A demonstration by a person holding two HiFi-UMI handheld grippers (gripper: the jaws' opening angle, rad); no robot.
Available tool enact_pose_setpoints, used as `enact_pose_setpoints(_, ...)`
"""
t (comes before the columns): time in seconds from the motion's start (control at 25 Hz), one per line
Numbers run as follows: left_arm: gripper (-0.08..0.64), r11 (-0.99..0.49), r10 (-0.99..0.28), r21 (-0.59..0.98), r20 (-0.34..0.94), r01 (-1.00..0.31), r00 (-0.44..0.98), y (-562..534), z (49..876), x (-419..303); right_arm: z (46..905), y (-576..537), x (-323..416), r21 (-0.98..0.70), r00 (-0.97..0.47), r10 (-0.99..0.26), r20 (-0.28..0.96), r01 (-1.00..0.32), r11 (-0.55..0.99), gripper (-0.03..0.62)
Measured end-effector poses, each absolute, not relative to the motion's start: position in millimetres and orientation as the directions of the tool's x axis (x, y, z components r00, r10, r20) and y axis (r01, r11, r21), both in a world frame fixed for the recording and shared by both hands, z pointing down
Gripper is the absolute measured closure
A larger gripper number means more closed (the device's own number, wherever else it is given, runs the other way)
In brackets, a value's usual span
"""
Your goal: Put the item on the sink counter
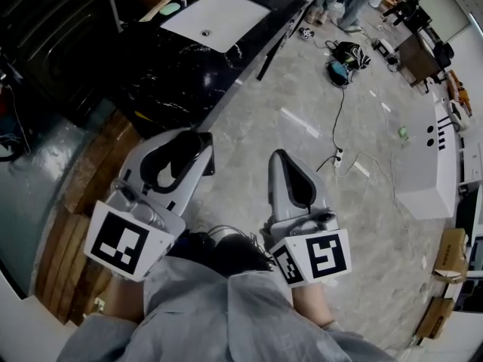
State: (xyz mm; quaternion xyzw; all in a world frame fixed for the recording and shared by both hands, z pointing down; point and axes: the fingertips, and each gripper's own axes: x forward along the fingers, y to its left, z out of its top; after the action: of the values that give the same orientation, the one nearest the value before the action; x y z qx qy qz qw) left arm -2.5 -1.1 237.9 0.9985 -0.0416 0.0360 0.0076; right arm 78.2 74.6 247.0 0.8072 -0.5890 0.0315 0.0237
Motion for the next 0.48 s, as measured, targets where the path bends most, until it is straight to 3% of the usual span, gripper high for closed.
enact_pose_setpoints(0.48, 0.465, -0.993, -0.118, 0.021, 0.077, -0.12, 0.99, -21, 240, -13, 248, 53, 72, 0.005, 0.282, -0.955, 0.088, -0.959, -0.282, 0.595)
